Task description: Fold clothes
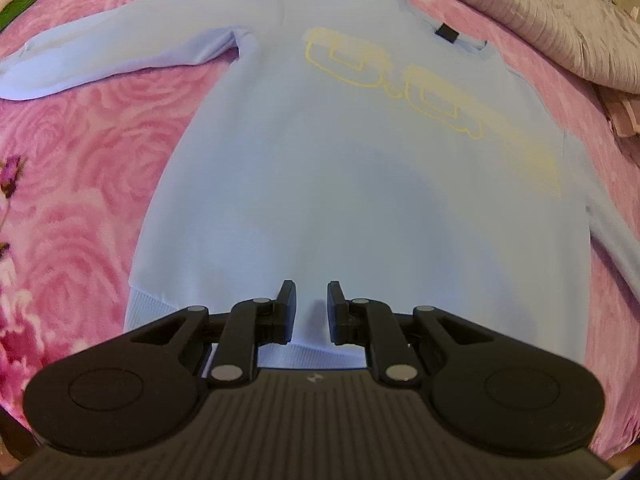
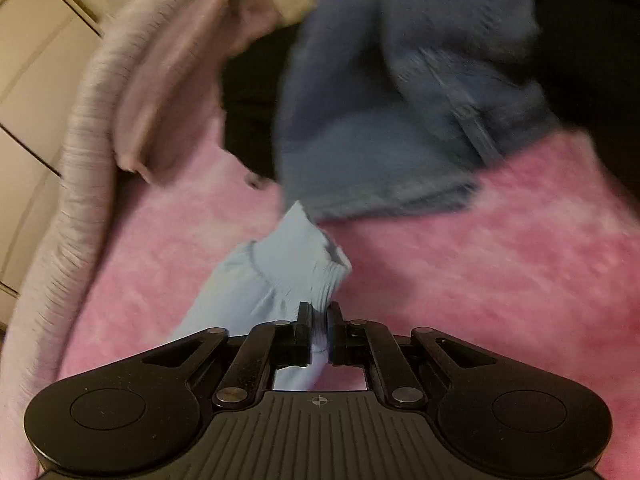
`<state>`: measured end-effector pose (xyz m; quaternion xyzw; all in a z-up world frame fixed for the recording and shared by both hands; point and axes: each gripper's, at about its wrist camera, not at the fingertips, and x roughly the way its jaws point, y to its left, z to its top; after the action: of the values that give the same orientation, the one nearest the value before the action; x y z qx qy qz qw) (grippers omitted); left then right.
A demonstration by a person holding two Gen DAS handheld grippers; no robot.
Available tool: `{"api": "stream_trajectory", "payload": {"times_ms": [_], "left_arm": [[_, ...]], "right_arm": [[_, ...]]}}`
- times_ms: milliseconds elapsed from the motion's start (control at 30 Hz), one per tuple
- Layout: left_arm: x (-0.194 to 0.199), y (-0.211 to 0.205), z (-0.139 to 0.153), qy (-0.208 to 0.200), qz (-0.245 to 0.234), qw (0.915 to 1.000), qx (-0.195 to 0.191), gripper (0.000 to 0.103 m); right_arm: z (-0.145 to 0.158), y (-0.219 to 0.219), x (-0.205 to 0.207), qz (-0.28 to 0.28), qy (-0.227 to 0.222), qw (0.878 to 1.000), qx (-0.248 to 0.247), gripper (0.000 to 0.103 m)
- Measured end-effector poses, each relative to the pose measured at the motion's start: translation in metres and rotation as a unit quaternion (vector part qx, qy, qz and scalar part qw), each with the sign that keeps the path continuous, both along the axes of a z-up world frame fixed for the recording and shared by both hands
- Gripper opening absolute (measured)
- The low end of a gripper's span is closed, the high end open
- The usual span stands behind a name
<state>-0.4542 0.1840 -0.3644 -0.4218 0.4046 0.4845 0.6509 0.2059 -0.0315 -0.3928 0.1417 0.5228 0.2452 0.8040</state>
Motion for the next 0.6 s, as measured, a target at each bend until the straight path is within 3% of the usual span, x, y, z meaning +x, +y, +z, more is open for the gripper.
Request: {"api": "stream_trajectory", "payload": {"times_ms": [67,167,233,300,367,433,500,600], "left_arm": [[-0.002,-0.003,0.000,0.008,-0.005,1.0000,-0.002,0.011],[-0.009,-0.006,0.007,0.014,-0.008,0.9999,0.006,0.013],[-0.012,-0.007,0.013,0.023,-0.011,0.9994,0.022,0.014],[-0.016,-0.008,0.018,0.035,-0.015,0.9985,0.038,0.015],[-0.018,-0.006,0.018,0.036,-0.013,0.9983,0.044,0.016],[-0.020,-0.003,0.015,0.035,-0.013,0.9982,0.048,0.017],[-0.017,0.001,0.009,0.038,-0.026,0.9977,0.049,0.018],[-0.018,0.001,-0.005,0.050,-0.051,0.9966,0.041,0.022]], "right_arm": [[-0.015,-0.005,0.004,0.005,0.034,0.999,-0.035,0.014],[-0.011,-0.018,-0.001,-0.045,0.019,0.998,-0.036,0.018],[0.008,-0.018,-0.018,-0.103,-0.036,0.987,-0.115,0.022],[0.025,-0.009,-0.047,-0.086,-0.088,0.978,-0.167,0.023],[0.037,0.006,-0.088,0.023,-0.116,0.983,-0.141,0.023],[0.046,0.025,-0.144,0.160,-0.121,0.973,-0.116,0.023],[0.049,0.045,-0.212,0.293,-0.112,0.945,-0.094,0.023],[0.041,0.052,-0.296,0.403,-0.093,0.908,-0.067,0.023]]}}
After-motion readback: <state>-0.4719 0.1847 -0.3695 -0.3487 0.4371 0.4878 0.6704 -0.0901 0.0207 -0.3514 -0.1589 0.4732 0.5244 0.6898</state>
